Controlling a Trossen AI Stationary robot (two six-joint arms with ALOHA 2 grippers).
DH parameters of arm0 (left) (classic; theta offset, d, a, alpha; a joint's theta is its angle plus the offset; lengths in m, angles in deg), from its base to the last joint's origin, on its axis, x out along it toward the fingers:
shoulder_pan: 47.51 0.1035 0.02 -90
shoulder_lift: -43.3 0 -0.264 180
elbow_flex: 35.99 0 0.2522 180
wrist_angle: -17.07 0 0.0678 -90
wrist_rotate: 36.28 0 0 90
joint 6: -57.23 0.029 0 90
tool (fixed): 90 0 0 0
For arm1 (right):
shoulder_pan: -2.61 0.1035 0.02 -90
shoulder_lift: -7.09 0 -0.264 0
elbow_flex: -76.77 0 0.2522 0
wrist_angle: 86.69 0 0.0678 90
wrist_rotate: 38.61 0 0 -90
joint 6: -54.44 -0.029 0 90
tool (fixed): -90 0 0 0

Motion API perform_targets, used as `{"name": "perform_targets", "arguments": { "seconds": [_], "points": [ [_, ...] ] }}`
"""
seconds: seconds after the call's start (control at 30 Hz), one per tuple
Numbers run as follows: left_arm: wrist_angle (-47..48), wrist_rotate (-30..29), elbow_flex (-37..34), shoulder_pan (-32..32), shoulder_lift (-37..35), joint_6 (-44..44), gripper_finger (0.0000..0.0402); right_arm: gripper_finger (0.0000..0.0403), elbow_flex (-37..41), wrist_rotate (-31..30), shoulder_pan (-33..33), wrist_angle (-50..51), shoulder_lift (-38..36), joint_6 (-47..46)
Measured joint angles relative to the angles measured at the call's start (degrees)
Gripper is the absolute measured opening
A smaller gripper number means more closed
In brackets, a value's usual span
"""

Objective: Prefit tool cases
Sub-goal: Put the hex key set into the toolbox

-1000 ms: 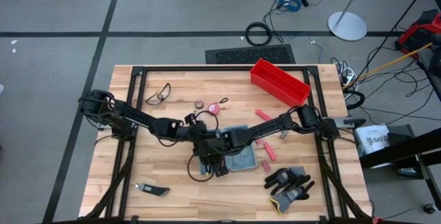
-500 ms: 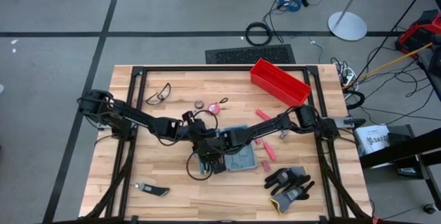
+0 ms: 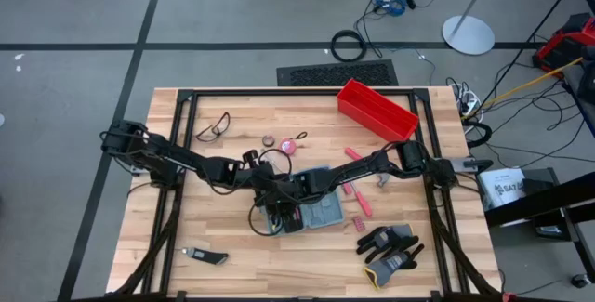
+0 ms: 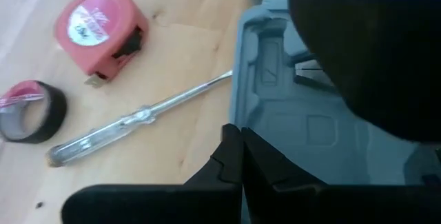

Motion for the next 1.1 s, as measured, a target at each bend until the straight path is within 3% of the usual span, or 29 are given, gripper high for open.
{"name": "perform_targets", "arguments": {
  "seconds": [0.3, 0.73, 1.1],
  "points": [
    [3.82, -1.03, 0.00, 1.04, -1.92, -0.48, 0.0001, 0.0000, 2.02, 4.84, -1.05, -1.70, 0.16, -2.08],
    [2.89, -0.62, -0.78, 2.31, -2.14, -0.69, 0.0002, 0.0000, 2.44, -3.11, -1.09, 0.07, -6.47, 3.50],
    [2.41, -0.22, -0.94, 2.17, -2.00, -0.65, 0.0002, 0.0000, 2.26, -2.33, 0.30, 2.92, -4.06, 1.27]
  ]
}}
